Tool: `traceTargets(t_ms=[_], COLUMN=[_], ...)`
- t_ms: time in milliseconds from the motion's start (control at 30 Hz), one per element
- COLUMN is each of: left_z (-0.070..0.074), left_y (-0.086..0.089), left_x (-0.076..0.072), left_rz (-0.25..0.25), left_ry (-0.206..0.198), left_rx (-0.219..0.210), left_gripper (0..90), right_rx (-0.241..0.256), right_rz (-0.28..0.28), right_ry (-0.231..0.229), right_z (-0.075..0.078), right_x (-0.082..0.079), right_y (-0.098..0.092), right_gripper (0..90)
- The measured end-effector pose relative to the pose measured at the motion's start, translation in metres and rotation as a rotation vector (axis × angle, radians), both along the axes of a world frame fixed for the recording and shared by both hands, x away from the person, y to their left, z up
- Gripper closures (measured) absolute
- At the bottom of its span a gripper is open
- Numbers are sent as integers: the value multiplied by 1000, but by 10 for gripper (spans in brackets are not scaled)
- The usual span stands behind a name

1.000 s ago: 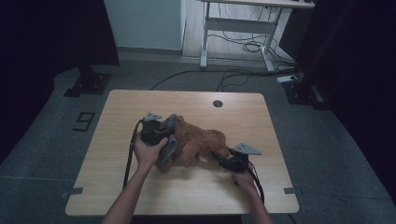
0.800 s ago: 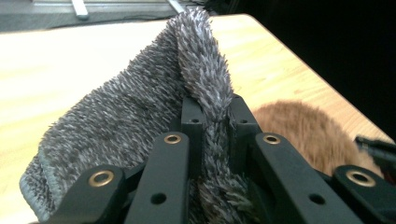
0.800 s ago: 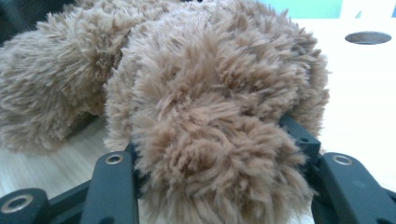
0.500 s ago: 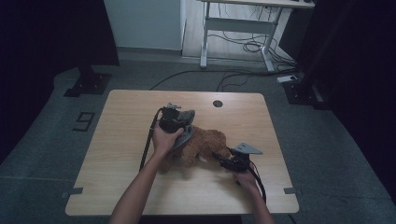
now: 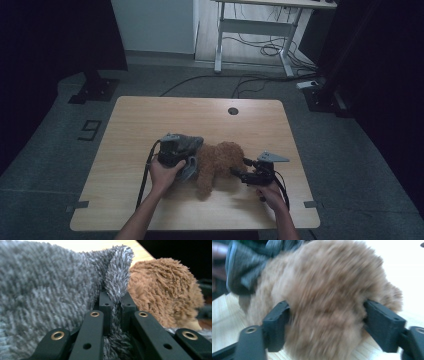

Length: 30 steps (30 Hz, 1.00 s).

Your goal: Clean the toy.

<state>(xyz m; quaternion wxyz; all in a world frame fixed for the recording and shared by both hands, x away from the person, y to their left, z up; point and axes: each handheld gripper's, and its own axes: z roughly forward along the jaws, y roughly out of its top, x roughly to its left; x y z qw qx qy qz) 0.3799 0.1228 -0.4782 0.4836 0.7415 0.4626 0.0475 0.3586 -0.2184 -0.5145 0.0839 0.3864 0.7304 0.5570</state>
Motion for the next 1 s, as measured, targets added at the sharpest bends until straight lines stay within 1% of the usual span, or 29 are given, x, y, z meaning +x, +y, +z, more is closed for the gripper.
traceTargets(t_ms=[33, 100, 133, 167, 200, 233, 267, 300, 367, 400, 467, 500, 533, 567, 600, 633, 667, 700, 767, 833, 900, 933, 967, 1000], left_z=[-2, -4, -5, -6, -6, -8, -9, -10, -13, -14, -16, -17, -18, -19, -20, -21, -21, -22, -23, -25, -26, -27, -26, -24], left_y=[2, 5, 5, 7, 8, 10, 12, 13, 16, 17, 18, 19, 19, 19, 19, 19, 19, 19, 18, 17, 15, 11, 7, 2], left_x=[-6, -14, -17, -22, -25, -30, -33, -35, -43, -46, -51, -53, -56, -57, -58, -59, -58, -58, -54, -46, -38, -31, -27, -22], left_rz=[-6, -16, -20, -28, -31, -36, -40, -43, -47, -46, -49, -55, -54, -51, -51, -48, -45, -40, -36, -35, -30, -28, -27, -22], left_ry=[-2, -9, -9, -13, -15, -17, -17, -15, -16, -16, -14, -16, -15, -14, -16, -19, -21, -20, -13, 1, 21, 27, 29, 30], left_rx=[-20, -39, -45, -49, -52, -55, -61, -66, -67, -71, -80, -77, -77, -82, -81, -82, -82, -86, -94, -117, -146, -150, -148, -141], left_gripper=[830, 830, 830, 830, 829, 829, 829, 829, 829, 829, 829, 829, 828, 828, 829, 829, 829, 829, 829, 830, 831, 832, 831, 832], right_rx=[3, 14, 11, 0, -32, -48, -66, -81, -78, -68, -86, -94, -98, -97, -88, -85, -79, -78, -90, -109, -140, -167, -195, -207], right_rz=[-5, -22, -23, -20, -14, -5, 7, 8, 9, 13, 16, 16, 21, 41, 55, 62, 67, 70, 70, 56, 34, 20, -10, -26], right_ry=[-5, -15, -15, -15, -14, -8, 9, 23, 26, 48, 71, 83, 107, 137, 152, 145, 121, 112, 64, 19, -18, -45, -69, -78], right_z=[3, 13, 17, 18, 18, 17, 12, 8, 1, -3, -7, -10, -12, -16, -19, -21, -21, -21, -19, -18, -16, -15, -13, -12], right_x=[0, 0, 1, 2, 4, 5, 7, 9, 9, 9, 8, 7, 8, 9, 10, 10, 9, 9, 7, 4, 3, 3, 3, 3], right_y=[1, 4, 7, 10, 15, 18, 23, 26, 29, 29, 30, 31, 31, 31, 32, 32, 32, 32, 33, 34, 34, 35, 34, 33], right_gripper=[193, 162, 142, 129, 112, 63, 10, 0, 0, 0, 0, 0, 0, 0, 0, 10, 53, 98, 194, 265, 316, 331, 343, 348])
